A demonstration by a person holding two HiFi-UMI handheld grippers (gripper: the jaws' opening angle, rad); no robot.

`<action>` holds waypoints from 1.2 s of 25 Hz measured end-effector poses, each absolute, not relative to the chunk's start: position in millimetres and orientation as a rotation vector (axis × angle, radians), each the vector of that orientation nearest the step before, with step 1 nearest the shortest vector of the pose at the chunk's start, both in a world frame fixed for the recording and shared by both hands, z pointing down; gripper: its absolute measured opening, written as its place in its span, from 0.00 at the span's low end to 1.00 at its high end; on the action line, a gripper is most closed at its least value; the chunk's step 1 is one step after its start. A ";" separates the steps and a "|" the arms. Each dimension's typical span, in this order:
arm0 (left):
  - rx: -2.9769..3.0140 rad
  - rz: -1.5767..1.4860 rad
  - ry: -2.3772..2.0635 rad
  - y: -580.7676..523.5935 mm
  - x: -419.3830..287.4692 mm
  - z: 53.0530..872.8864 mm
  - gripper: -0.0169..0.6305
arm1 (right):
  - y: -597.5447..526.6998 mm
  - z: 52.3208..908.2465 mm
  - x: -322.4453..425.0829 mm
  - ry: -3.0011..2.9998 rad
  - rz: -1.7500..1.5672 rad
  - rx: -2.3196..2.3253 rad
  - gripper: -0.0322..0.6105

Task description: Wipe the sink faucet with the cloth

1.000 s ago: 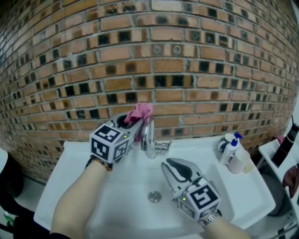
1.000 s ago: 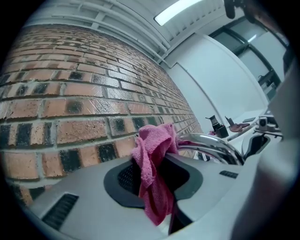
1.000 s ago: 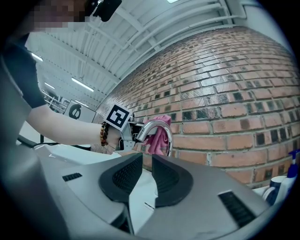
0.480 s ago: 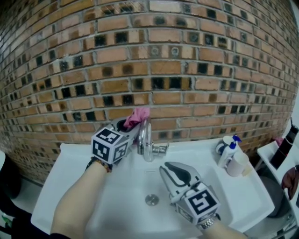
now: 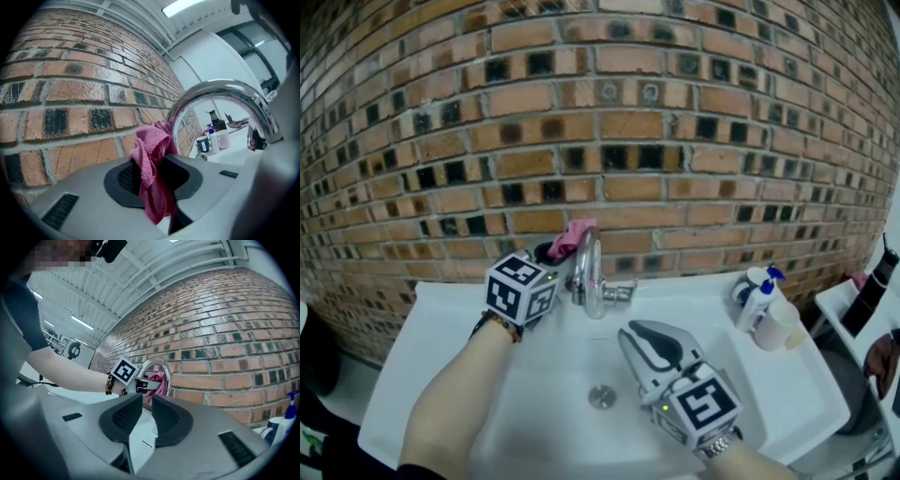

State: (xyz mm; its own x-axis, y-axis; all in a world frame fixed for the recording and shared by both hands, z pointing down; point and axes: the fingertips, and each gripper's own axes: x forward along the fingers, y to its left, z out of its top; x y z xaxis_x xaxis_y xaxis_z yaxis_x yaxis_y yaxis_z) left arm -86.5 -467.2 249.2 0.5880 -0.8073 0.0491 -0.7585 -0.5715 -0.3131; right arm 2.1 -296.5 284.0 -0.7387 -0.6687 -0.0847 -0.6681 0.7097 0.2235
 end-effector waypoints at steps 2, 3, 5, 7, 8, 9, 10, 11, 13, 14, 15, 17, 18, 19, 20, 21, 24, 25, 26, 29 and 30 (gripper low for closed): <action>-2.571 -0.295 1.289 -469.9 -86.3 257.0 0.18 | -297.1 284.6 2.1 -2.901 -0.373 1.135 0.17; -2.577 -0.306 1.288 -471.0 -86.0 261.1 0.18 | -297.1 284.9 2.2 -2.900 -0.371 1.134 0.17; -2.588 -0.322 1.287 -472.8 -85.8 268.1 0.18 | -296.7 285.5 2.0 -2.895 -0.362 1.131 0.17; -2.598 -0.331 1.286 -474.2 -86.1 273.2 0.18 | -297.0 286.6 2.1 -2.890 -0.359 1.129 0.17; -2.602 -0.336 1.286 -474.9 -86.2 275.5 0.18 | -297.6 287.7 2.3 -2.888 -0.358 1.128 0.17; -2.606 -0.341 1.286 -475.5 -86.3 278.0 0.18 | -297.9 288.5 2.3 -2.886 -0.357 1.128 0.17; -2.610 -0.347 1.287 -476.1 -86.3 280.6 0.18 | -298.1 288.5 2.3 -2.887 -0.361 1.128 0.17; -2.613 -0.353 1.287 -476.7 -86.3 283.0 0.18 | -298.2 288.2 2.3 -2.888 -0.366 1.129 0.17; -2.620 -0.359 1.287 -477.5 -86.5 286.7 0.18 | -298.4 288.1 2.2 -2.888 -0.371 1.130 0.17; -2.624 -0.360 1.287 -477.8 -86.6 287.9 0.18 | -298.5 288.4 2.3 -2.886 -0.371 1.130 0.17; -2.627 -0.361 1.287 -478.2 -86.6 289.1 0.18 | -298.5 288.8 2.3 -2.885 -0.370 1.130 0.17; -2.631 -0.369 1.288 -478.9 -86.5 292.2 0.18 | -298.3 289.3 2.3 -2.883 -0.371 1.128 0.17; -2.633 -0.373 1.288 -479.3 -86.7 294.0 0.18 | -298.2 289.5 2.3 -2.882 -0.370 1.128 0.17; -2.634 -0.375 1.290 -479.8 -87.0 295.6 0.18 | -298.4 289.6 2.3 -2.881 -0.370 1.127 0.17; -2.636 -0.374 1.293 -480.2 -87.5 296.7 0.18 | -298.7 289.8 2.3 -2.880 -0.370 1.127 0.17; -2.638 -0.372 1.295 -480.7 -87.9 297.6 0.18 | -299.1 290.1 2.3 -2.880 -0.371 1.127 0.17; -2.641 -0.370 1.308 -482.3 -88.9 299.8 0.18 | -299.5 291.7 1.9 -2.877 -0.368 1.124 0.17; -2.641 -0.372 1.316 -482.9 -89.6 300.7 0.18 | -299.5 292.3 1.6 -2.877 -0.366 1.123 0.17; -2.637 -0.377 1.329 -483.7 -90.9 301.6 0.18 | -299.6 292.8 1.4 -2.876 -0.363 1.123 0.17; -2.613 -0.410 1.381 -486.2 -97.6 306.3 0.18 | -300.5 294.1 1.9 -2.873 -0.358 1.125 0.17; -2.605 -0.432 1.395 -486.9 -100.1 309.6 0.18 | -300.6 294.5 2.0 -2.873 -0.357 1.125 0.17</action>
